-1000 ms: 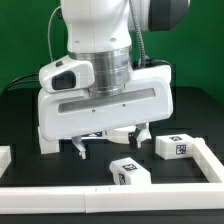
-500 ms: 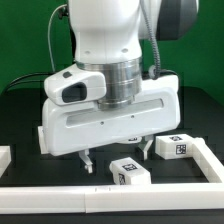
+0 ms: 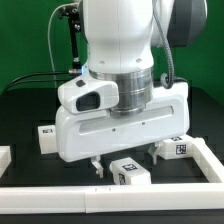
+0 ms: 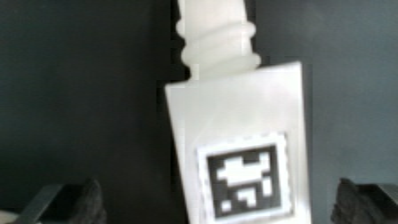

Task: Assemble stool

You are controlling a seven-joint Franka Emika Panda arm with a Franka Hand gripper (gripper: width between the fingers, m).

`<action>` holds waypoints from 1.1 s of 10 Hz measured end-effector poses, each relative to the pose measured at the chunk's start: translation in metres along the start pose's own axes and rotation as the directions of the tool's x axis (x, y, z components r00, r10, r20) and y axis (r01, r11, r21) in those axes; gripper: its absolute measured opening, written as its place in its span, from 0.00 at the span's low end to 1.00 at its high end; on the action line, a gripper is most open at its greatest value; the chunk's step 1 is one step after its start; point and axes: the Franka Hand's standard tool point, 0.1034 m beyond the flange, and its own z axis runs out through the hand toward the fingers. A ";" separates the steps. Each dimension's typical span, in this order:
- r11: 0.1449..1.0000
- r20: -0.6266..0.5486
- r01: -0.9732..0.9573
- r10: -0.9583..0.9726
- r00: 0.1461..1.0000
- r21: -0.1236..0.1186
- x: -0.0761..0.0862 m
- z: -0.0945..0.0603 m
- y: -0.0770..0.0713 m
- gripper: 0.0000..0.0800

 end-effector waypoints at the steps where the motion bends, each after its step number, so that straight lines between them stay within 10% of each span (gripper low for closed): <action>1: 1.000 -0.015 0.002 -0.002 1.000 -0.006 -0.002 0.006 0.000 0.81; 5: 1.000 -0.023 0.000 0.000 1.000 -0.008 -0.006 0.008 0.006 0.41; 9: 0.991 0.009 -0.134 0.134 0.991 0.010 -0.083 -0.015 0.004 0.41; 11: 0.993 -0.009 -0.119 0.119 0.993 0.005 -0.081 -0.021 0.007 0.41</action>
Offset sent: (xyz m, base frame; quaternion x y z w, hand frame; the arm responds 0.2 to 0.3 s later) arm 0.0000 0.0000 0.0000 0.0000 0.0000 0.0000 1.0000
